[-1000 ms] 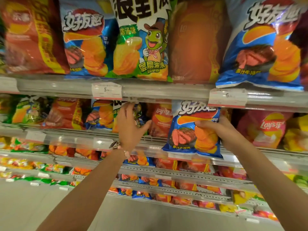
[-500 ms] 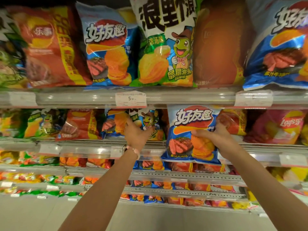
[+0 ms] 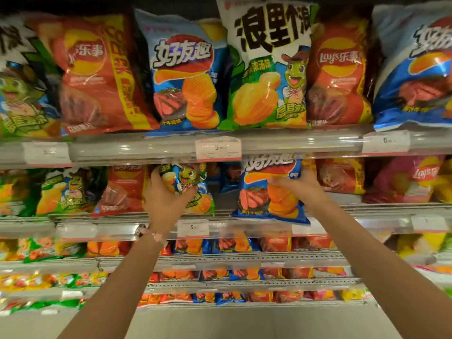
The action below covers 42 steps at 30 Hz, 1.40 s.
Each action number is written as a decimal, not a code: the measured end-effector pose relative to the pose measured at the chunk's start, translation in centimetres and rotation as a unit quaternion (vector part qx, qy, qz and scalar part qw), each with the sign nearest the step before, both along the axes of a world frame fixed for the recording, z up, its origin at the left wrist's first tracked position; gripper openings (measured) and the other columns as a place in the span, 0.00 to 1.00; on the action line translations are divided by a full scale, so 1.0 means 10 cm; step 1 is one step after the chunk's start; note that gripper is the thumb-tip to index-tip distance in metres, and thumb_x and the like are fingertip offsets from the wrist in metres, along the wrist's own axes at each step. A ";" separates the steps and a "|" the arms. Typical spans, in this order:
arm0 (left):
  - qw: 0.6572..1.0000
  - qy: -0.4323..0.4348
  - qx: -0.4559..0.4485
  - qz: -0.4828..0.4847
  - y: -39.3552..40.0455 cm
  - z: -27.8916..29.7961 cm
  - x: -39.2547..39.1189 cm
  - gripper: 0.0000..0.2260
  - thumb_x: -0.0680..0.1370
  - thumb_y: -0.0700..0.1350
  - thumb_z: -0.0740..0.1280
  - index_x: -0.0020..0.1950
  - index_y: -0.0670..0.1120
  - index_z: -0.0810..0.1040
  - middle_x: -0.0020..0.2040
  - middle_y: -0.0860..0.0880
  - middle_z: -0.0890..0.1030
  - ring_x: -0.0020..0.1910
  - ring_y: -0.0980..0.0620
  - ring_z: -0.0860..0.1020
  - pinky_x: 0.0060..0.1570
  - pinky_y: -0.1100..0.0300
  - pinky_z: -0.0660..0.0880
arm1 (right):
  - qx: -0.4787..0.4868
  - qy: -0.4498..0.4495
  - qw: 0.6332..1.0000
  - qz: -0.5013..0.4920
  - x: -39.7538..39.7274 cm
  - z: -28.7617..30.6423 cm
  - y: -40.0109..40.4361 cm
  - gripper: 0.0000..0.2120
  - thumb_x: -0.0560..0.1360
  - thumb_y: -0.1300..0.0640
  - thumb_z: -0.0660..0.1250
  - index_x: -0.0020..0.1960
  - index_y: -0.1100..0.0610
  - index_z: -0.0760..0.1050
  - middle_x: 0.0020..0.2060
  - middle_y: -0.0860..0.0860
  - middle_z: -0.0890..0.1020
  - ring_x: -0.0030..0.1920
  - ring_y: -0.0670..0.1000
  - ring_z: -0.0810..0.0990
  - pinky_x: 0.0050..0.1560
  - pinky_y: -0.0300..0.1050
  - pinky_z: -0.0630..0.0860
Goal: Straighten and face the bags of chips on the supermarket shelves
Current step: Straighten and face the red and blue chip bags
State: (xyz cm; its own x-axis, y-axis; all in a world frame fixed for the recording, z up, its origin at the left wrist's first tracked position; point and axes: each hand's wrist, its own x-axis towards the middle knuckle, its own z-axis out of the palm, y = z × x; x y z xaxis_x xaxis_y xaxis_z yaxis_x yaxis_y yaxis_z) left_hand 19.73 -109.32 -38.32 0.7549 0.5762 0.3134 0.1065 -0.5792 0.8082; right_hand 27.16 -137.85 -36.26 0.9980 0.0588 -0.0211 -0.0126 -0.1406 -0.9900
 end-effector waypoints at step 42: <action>0.994 -0.065 -0.078 -0.028 -0.11 -0.20 -0.23 0.42 0.63 0.52 0.80 0.72 0.48 0.64 0.61 0.48 0.76 0.61 0.48 0.75 0.59 0.45 0.75 | -0.012 -0.176 0.979 0.099 -0.42 -0.16 1.44 0.30 0.72 0.44 0.67 0.70 0.53 0.63 0.62 0.47 0.73 0.63 0.45 0.71 0.63 0.41 0.69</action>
